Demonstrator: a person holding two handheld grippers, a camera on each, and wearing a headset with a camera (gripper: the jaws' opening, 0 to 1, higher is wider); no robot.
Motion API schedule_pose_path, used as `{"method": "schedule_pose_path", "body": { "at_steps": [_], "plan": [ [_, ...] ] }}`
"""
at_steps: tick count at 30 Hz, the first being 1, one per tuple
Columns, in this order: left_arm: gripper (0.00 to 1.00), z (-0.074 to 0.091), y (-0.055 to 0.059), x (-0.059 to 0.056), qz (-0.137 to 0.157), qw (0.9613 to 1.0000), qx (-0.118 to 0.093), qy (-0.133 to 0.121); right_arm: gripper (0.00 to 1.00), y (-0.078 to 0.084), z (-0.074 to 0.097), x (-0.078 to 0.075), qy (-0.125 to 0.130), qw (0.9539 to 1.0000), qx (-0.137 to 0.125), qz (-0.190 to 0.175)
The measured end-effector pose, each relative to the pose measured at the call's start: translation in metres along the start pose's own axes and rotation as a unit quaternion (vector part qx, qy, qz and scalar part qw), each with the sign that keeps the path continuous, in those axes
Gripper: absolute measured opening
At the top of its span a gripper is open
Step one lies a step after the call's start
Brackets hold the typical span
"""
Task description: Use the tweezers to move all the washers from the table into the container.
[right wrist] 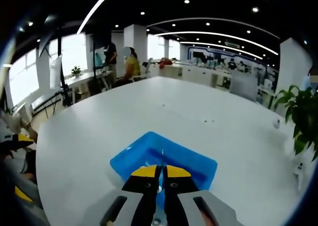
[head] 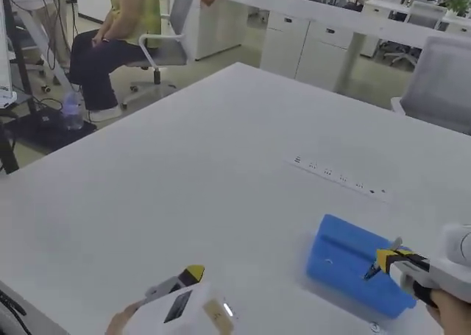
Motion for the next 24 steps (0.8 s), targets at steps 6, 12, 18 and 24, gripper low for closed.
{"method": "schedule_pose_path", "body": {
  "at_steps": [6,12,18,24],
  "plan": [
    [0.85,0.0,0.001,0.001,0.002,1.0,0.004,-0.003,0.0,0.004,-0.009,0.0,-0.002,1.0,0.006,0.001],
    [0.85,-0.001,0.001,0.0,0.001,1.0,0.005,0.0,0.0,0.005,-0.012,0.0,-0.001,0.9999,0.01,0.008],
    [0.85,0.0,0.001,0.001,0.003,1.0,0.004,-0.003,0.0,0.008,-0.014,-0.003,0.0,0.9998,0.01,0.017],
    [0.84,0.0,0.001,0.001,0.001,1.0,0.005,-0.003,0.01,0.008,-0.012,-0.005,0.0,0.9999,0.012,0.004]
  ]
}}
Point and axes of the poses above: the centre of the closed fingertips' face, and the gripper's own axes: z roughly backward along the fingers, x roughly to its left, y roughly out of its underside, the point moved 8 cm from there along z, roughly backward along the fingers, and after that the axes turned 5 degrees about y, right-handed, at the moved point
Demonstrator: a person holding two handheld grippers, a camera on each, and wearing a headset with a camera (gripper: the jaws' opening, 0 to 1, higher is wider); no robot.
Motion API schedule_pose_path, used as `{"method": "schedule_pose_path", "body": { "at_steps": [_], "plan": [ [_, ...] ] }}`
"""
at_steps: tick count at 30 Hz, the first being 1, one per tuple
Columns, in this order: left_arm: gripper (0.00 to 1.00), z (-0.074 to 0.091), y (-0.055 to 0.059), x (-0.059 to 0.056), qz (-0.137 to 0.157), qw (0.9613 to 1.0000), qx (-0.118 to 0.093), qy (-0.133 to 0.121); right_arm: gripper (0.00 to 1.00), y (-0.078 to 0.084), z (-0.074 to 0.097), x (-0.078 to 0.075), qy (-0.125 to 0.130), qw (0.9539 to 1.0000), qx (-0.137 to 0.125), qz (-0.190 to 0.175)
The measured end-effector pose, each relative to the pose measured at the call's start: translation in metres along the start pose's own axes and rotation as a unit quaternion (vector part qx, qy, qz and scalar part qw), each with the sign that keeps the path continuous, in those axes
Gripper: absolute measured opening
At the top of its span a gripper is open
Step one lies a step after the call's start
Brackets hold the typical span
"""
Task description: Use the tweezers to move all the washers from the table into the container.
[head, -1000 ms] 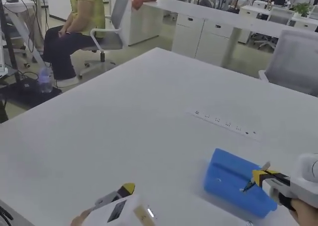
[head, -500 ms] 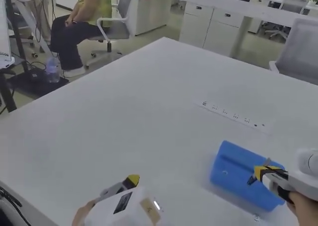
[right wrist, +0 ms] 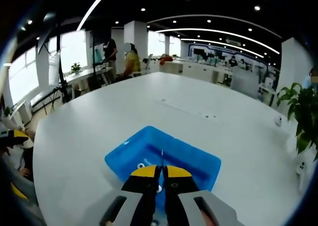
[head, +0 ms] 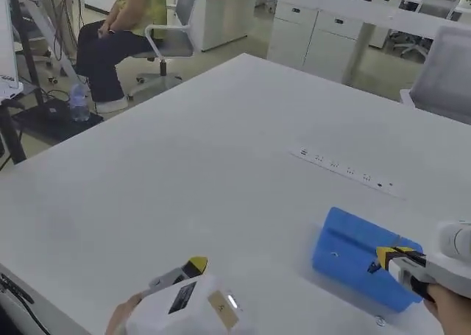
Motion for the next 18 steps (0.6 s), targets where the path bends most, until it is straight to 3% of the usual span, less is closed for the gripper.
{"method": "schedule_pose_path", "body": {
  "at_steps": [8,12,18],
  "plan": [
    [0.84,0.0,0.0,0.001,-0.001,1.0,-0.002,-0.002,0.01,-0.013,0.022,0.0,0.0,0.9995,-0.03,-0.007],
    [0.84,0.001,-0.001,0.0,-0.005,1.0,-0.003,-0.002,0.01,-0.017,0.043,0.002,-0.001,0.9983,-0.053,-0.024],
    [0.84,0.001,-0.002,-0.001,-0.007,0.9999,-0.007,-0.001,0.01,-0.014,0.071,0.006,-0.002,0.9973,-0.067,-0.03]
  ]
}}
Point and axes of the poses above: the centre of the closed fingertips' face, and the gripper's own axes: z roughly backward along the fingers, x roughly to its left, y roughly out of its underside, the point moved 8 cm from there along z, roughly backward along the fingers, and after that the axes turned 5 degrees about y, right-handed, at the moved point
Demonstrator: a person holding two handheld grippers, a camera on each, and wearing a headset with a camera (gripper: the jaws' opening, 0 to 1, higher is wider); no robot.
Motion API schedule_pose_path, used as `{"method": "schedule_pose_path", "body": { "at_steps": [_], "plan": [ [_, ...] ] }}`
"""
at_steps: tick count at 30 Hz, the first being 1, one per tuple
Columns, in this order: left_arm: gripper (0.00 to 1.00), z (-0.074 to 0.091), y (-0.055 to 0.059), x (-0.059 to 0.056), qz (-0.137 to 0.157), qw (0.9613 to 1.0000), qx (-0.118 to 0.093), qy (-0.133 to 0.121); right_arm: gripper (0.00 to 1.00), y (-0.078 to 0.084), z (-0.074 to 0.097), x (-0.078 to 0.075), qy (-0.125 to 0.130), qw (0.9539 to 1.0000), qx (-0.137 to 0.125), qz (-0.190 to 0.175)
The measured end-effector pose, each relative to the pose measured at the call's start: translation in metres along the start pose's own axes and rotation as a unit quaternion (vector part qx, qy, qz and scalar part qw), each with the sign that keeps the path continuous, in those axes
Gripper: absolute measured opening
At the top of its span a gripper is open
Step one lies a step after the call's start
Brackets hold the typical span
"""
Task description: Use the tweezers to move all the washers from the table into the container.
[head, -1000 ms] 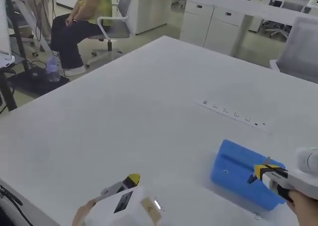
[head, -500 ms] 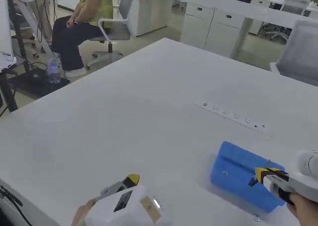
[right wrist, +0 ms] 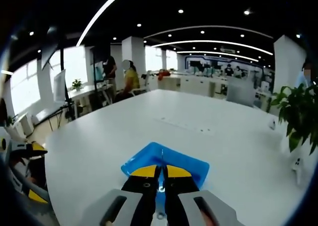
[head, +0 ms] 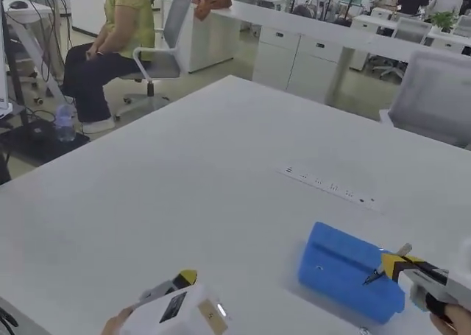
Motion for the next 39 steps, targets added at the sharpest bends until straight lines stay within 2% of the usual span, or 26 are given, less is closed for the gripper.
{"method": "schedule_pose_path", "body": {
  "at_steps": [6,10,17,20,29,39],
  "plan": [
    [0.84,0.0,0.0,0.0,-0.001,1.0,0.0,-0.001,0.01,0.004,0.017,0.002,0.001,0.9999,-0.008,-0.012],
    [0.84,0.0,0.0,0.0,-0.003,1.0,0.0,0.0,0.01,0.015,0.021,0.004,-0.003,0.9998,0.001,-0.02],
    [0.84,0.0,0.001,0.0,-0.002,1.0,0.001,0.0,0.01,0.038,0.014,0.002,0.005,0.9995,0.032,-0.003],
    [0.84,0.0,0.001,0.0,-0.003,1.0,0.003,0.0,0.01,0.044,0.01,0.0,0.001,0.9992,0.039,-0.005],
    [0.84,-0.001,0.001,0.0,-0.002,1.0,0.006,0.0,0.01,0.052,-0.005,-0.002,-0.004,0.9985,0.055,-0.001],
    [0.84,-0.001,0.001,0.0,-0.002,1.0,0.007,0.0,0.01,0.057,-0.009,-0.003,-0.003,0.9979,0.065,0.004]
  ]
}}
Point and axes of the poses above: the centre of the closed fingertips' face, and the gripper's own axes: z roughly backward along the fingers, x roughly to its left, y roughly out of its underside, the point moved 8 cm from there along z, roughly backward along the fingers, and after that the axes turned 5 degrees about y, right-handed, at the moved point
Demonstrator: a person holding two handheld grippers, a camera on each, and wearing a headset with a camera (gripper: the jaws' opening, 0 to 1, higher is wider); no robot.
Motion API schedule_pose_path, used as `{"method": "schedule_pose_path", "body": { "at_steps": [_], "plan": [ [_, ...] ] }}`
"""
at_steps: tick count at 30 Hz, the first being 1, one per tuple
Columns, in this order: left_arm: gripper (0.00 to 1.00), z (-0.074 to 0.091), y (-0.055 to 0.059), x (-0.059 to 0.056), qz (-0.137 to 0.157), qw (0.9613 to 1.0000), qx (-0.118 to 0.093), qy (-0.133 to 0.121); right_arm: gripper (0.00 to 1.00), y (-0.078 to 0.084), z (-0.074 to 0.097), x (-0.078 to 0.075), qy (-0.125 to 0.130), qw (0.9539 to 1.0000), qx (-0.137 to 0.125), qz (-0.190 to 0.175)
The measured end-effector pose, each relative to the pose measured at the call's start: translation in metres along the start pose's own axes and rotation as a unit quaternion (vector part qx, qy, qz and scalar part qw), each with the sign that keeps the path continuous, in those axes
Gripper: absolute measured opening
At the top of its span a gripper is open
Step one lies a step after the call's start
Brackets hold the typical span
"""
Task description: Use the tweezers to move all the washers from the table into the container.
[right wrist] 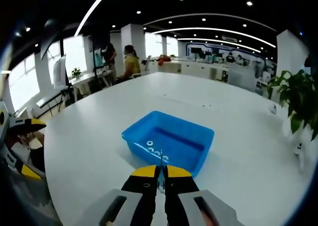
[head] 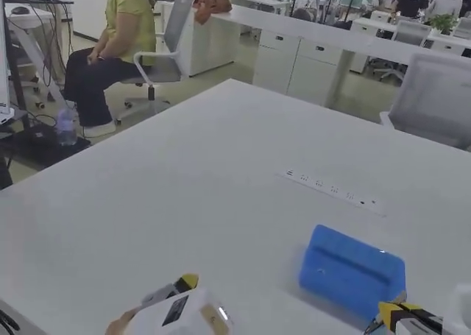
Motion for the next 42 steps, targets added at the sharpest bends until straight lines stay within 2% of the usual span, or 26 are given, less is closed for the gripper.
{"method": "schedule_pose_path", "body": {
  "at_steps": [7,12,15,28,35,42],
  "plan": [
    [0.84,0.0,0.0,0.0,-0.001,1.0,0.002,0.001,0.01,0.002,-0.003,0.002,-0.001,1.0,0.001,-0.003],
    [0.84,-0.001,0.0,0.0,-0.002,1.0,0.003,0.001,0.01,0.005,0.0,0.005,0.004,0.9999,-0.001,0.011],
    [0.84,-0.001,0.0,0.0,-0.001,1.0,0.002,0.001,0.01,0.007,0.003,0.008,-0.005,0.9999,-0.002,0.011],
    [0.84,-0.001,0.0,-0.001,-0.006,1.0,0.001,0.003,0.0,0.002,0.005,0.004,-0.005,0.9996,0.022,0.017],
    [0.84,0.0,0.0,-0.002,-0.005,1.0,-0.001,0.005,0.0,-0.003,0.014,-0.002,-0.007,0.9998,0.014,0.008],
    [0.83,0.0,0.0,-0.003,-0.012,0.9999,0.0,0.006,0.0,-0.013,0.029,-0.003,-0.011,0.9999,-0.004,-0.009]
  ]
}}
Point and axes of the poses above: the centre of the closed fingertips' face, and the gripper's own axes: z roughly backward along the fingers, x roughly to its left, y roughly out of its underside, the point moved 8 cm from there along z, roughly backward along the fingers, and after that the axes turned 5 degrees about y, right-handed, at the moved point
